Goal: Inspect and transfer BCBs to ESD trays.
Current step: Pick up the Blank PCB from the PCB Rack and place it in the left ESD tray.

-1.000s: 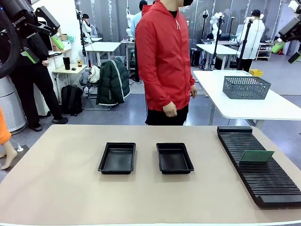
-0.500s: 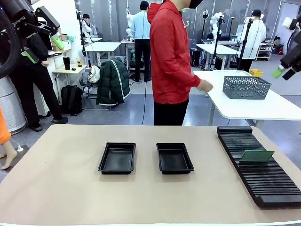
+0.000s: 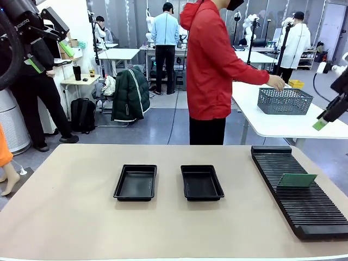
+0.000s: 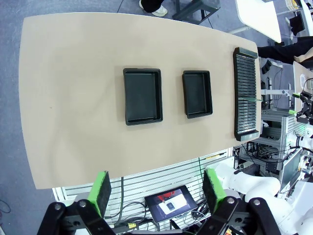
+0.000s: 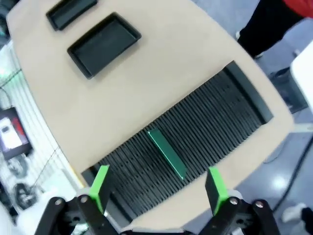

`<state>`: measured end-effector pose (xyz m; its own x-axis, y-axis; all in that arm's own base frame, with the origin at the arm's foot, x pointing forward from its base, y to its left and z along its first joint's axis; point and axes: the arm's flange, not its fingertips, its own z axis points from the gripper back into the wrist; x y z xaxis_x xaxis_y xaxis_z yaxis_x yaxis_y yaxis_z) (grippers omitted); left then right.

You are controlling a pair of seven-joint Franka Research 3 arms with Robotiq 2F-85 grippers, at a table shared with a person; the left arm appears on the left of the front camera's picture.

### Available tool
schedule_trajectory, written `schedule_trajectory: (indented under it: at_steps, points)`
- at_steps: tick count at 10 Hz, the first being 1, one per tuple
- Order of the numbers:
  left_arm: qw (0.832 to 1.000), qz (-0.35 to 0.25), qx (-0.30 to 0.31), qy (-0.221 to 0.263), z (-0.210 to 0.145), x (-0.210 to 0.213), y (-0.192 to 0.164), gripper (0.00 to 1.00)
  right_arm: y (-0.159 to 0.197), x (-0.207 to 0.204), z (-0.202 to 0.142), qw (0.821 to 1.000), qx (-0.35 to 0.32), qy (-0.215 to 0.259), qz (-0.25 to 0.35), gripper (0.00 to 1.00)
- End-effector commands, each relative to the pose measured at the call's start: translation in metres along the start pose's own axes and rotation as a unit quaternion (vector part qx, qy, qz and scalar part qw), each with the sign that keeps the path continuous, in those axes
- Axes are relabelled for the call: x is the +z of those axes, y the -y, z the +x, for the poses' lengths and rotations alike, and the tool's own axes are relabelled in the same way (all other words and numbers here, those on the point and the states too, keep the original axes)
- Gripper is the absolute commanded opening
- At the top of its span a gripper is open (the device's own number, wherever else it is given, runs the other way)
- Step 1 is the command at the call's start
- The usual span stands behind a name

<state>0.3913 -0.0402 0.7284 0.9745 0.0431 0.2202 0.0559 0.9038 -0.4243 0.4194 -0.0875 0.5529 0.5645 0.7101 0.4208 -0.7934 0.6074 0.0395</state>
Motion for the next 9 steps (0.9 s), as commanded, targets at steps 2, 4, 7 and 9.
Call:
schedule_trajectory:
  at_steps: [2, 4, 7, 9]
  points:
    - [1.0, 0.001, -0.003, 0.0, 0.0, 0.0, -0.001, 1.0, -0.01, -0.037, -0.021, 0.996, 0.089, -0.017, -0.014, 1.0]
    - [1.0, 0.001, -0.003, 0.0, 0.0, 0.0, -0.001, 1.0, -0.015, -0.059, -0.034, 0.989, 0.145, -0.033, 0.007, 1.0]
    - [1.0, 0.001, -0.003, 0.0, 0.0, 0.0, -0.001, 1.0, -0.021, -0.08, -0.048, 0.978, 0.198, -0.058, 0.014, 1.0]
    - [1.0, 0.001, -0.003, 0.0, 0.0, 0.0, -0.001, 1.0, -0.025, -0.097, -0.054, 0.971, 0.227, -0.07, 0.003, 1.0]
